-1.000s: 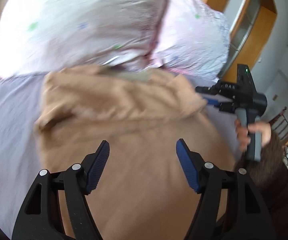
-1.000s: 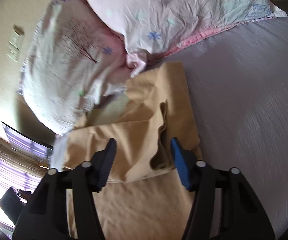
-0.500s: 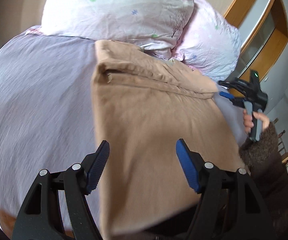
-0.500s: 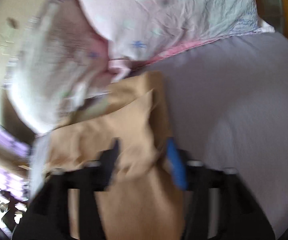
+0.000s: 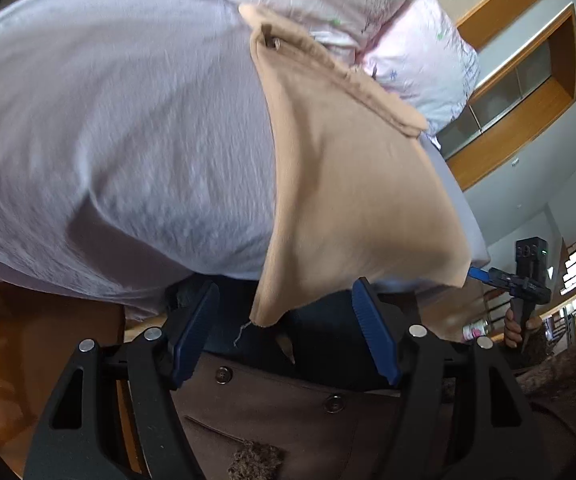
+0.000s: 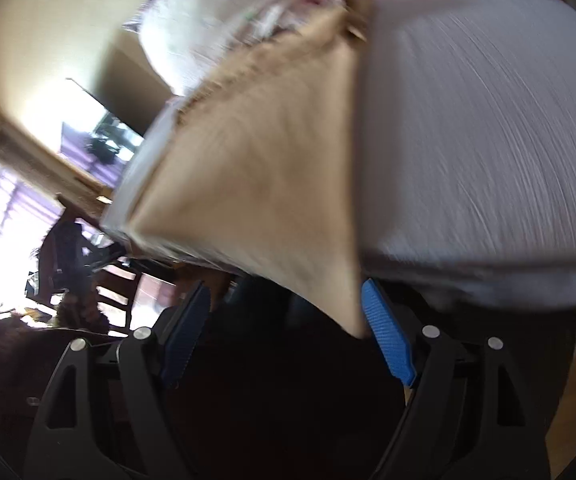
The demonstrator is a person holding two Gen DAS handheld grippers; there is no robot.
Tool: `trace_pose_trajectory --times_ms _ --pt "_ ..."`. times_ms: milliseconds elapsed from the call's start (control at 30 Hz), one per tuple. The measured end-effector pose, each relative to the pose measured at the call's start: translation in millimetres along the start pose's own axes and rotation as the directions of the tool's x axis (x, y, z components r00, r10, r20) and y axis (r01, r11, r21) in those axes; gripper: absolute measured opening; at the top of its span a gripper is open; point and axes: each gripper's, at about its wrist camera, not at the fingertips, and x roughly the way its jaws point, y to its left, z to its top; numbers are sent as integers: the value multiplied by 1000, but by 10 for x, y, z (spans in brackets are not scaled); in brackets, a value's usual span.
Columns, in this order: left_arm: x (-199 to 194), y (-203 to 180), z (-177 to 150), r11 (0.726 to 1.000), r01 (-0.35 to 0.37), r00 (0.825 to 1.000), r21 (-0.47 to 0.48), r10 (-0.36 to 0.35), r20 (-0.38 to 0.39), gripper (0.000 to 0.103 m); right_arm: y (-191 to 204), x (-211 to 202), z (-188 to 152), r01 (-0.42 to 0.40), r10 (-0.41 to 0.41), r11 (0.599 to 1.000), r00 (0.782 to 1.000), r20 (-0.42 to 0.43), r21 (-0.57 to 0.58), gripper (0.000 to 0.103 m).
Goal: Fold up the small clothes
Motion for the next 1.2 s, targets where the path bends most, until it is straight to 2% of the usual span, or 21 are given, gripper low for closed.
trace_pose_trajectory --times_ms 100,200,233,267,300,333,367,400,500,567,633,700,800,833,900,1000,1100,1200 --pt "97 15 0 999 31 1000 -15 -31 -6 69 -132 162 7 -47 48 998 999 -15 44 77" --pt "150 42 39 998 45 999 -36 -44 7 69 -141 293 46 -96 97 995 995 -33 41 75" --pt "166 55 43 997 53 999 -47 -53 9 68 -136 328 57 -121 123 992 992 -38 37 59" --pt "185 69 53 996 68 998 -59 -67 9 56 -129 385 96 -150 152 988 987 -43 30 29" --pt "220 90 62 992 96 995 -81 -97 -3 34 -83 375 88 -180 180 984 982 -49 8 16" --pt "236 95 56 989 115 993 -93 -117 -16 24 -28 365 76 -192 191 981 980 -52 -20 8" --pt "252 96 56 984 139 989 -110 -143 -33 8 18 331 65 -199 197 979 979 -51 -41 7" --pt "239 84 64 983 147 988 -114 -152 -38 5 90 279 66 -220 217 973 975 -50 -73 7" --pt "66 -63 204 979 183 983 -83 -185 -12 5 283 -17 195 -260 266 952 964 15 -159 6" --pt "-122 -206 432 981 192 981 -34 -190 40 5 404 -262 464 -271 298 937 949 101 -220 6" --pt "-317 -370 821 987 157 979 37 -161 122 5 500 -400 746 -259 309 930 935 175 -262 6" --pt "-340 -447 1256 990 132 973 52 -140 183 5 550 -478 1161 -252 325 929 906 273 -269 6" --pt "-103 -431 1985 998 58 967 18 -60 249 5 446 -362 1937 -246 291 956 864 411 -159 6" --pt "17 -396 2196 999 39 966 -1 -37 257 5 416 -263 2147 -236 264 964 861 435 -118 6" --pt "380 -304 2668 999 -7 970 -51 20 243 5 267 63 2666 -172 157 985 883 442 -7 6" --pt "941 -111 3192 988 -81 975 -128 105 194 5 74 624 3252 -87 27 987 921 388 138 6" --pt "1257 105 3392 974 -118 977 -192 149 156 4 -180 935 3483 -67 -26 966 934 355 249 6" --pt "1409 237 3483 966 -123 977 -226 158 142 5 -313 1134 3612 -12 -89 957 939 332 291 6"
